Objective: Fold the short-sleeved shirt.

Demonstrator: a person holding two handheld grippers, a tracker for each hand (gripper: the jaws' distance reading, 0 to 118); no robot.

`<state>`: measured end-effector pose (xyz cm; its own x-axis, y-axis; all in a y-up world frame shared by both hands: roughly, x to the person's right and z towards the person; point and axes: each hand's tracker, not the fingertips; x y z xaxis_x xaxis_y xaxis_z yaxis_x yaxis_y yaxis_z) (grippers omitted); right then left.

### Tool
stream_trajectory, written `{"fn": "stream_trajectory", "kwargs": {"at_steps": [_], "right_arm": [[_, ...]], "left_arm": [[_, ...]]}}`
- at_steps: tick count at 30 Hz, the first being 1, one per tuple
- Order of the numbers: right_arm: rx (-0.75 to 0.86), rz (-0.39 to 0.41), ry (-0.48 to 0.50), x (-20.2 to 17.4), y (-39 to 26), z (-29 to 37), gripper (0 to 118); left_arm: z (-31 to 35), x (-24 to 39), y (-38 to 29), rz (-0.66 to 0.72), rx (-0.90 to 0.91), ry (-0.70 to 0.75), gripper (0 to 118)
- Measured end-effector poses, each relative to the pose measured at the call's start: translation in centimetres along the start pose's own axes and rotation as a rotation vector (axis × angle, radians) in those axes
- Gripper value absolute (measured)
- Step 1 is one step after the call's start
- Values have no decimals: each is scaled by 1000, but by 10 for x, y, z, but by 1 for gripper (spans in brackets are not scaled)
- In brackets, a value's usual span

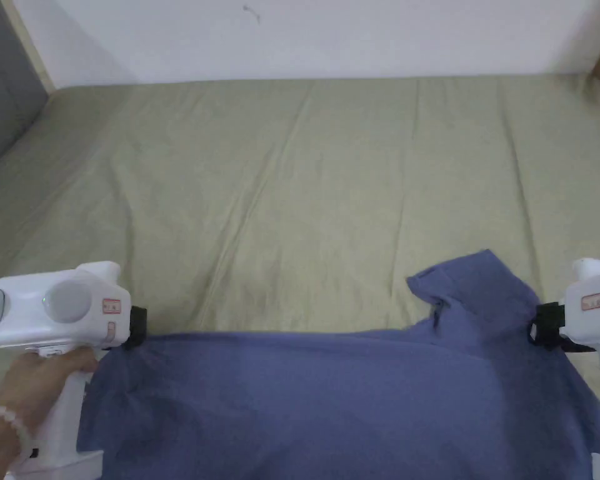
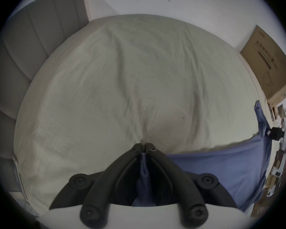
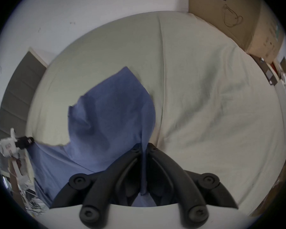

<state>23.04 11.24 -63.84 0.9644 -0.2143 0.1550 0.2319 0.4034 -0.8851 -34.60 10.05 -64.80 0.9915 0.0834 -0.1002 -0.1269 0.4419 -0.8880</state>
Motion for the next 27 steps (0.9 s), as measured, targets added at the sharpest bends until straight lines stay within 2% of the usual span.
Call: {"fn": "stream_trajectory", "kwargs": {"at_steps": [2, 6, 9, 13, 20, 24, 27], "right_arm": [[25, -15, 52, 2, 1, 14, 4], [76, 4, 70, 2, 5, 51, 4], [129, -16, 127, 4, 2, 85, 4], [182, 19, 166, 8, -21, 132, 4], [211, -35, 259, 41, -111, 191, 4], [149, -53, 262, 58, -183, 202, 4], [76, -98, 247, 73, -233, 196, 4]], "left_arm": [[13, 2, -1, -4, 19, -17, 3], [50, 2, -2, -27, 78, -51, 3], [94, -2, -5, -32, 157, -90, 3], [155, -12, -29, -38, 245, -117, 3], [226, -34, -118, -72, 234, -105, 3], [229, -48, -173, -70, 205, -106, 3], [212, -61, -207, -4, 124, -99, 3]]}}
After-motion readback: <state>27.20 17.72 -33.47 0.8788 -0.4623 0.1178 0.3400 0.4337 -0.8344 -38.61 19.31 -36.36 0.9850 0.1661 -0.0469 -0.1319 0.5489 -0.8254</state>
